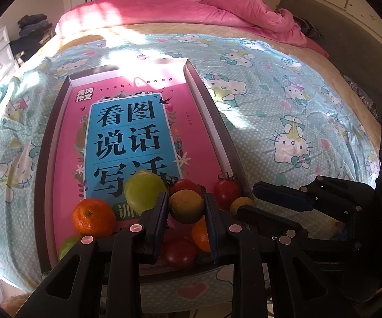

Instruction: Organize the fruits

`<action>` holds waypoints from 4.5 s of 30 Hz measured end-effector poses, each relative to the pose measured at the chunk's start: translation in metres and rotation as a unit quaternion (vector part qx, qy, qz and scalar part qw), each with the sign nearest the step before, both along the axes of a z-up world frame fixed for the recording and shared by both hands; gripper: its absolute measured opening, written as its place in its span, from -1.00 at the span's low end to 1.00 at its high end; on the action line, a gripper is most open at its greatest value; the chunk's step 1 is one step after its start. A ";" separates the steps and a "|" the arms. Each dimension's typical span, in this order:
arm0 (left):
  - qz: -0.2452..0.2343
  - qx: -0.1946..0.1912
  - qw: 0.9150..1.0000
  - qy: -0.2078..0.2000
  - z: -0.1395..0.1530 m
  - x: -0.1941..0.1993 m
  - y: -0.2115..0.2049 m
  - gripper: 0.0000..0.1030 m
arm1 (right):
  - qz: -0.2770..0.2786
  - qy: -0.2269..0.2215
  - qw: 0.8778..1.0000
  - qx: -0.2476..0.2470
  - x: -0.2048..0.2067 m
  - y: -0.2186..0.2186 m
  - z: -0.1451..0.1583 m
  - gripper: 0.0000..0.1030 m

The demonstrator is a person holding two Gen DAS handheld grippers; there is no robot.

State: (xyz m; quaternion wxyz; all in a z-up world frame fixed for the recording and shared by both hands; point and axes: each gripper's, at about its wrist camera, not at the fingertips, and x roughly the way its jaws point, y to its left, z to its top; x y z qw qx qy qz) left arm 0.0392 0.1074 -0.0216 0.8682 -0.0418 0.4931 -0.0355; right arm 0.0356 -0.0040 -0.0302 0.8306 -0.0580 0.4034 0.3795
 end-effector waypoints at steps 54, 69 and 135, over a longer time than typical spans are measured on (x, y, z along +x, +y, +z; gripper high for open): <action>-0.006 -0.006 1.000 -0.003 0.001 0.000 -0.007 0.11 | -0.025 -0.002 1.000 -0.006 0.000 -0.016 0.007 -0.11; 0.043 -0.004 0.999 -0.015 0.008 -0.006 0.006 0.49 | -0.055 -0.035 0.998 -0.002 -0.001 -0.034 0.017 0.24; 0.126 0.028 0.991 -0.022 0.035 -0.141 -0.031 0.52 | -0.096 -0.045 0.994 -0.007 -0.104 -0.086 0.067 0.98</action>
